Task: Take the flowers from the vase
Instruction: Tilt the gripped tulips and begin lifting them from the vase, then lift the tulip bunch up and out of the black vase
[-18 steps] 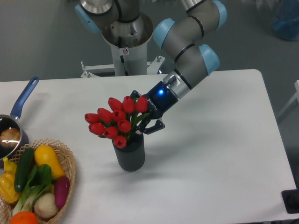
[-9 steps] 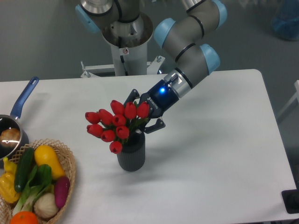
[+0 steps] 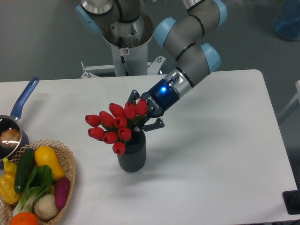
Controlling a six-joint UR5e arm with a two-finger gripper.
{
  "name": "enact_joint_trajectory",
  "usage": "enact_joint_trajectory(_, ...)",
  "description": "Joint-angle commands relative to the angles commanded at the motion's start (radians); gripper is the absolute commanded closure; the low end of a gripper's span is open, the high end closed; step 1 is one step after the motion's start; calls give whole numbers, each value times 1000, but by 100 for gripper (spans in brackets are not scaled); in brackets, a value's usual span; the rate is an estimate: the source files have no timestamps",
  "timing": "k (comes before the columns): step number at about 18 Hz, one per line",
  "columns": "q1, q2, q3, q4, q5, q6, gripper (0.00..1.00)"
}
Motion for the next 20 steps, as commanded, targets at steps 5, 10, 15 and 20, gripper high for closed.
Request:
enact_joint_trajectory(5,14,8,-9,0,-55,0,68)
enact_joint_trajectory(10,31,26,-9,0,-98,-18,68)
enact_joint_trajectory(15,43,72,-6,0,-113,-115,68)
enact_joint_trajectory(20,48,92,-8,0,-189,-147,68)
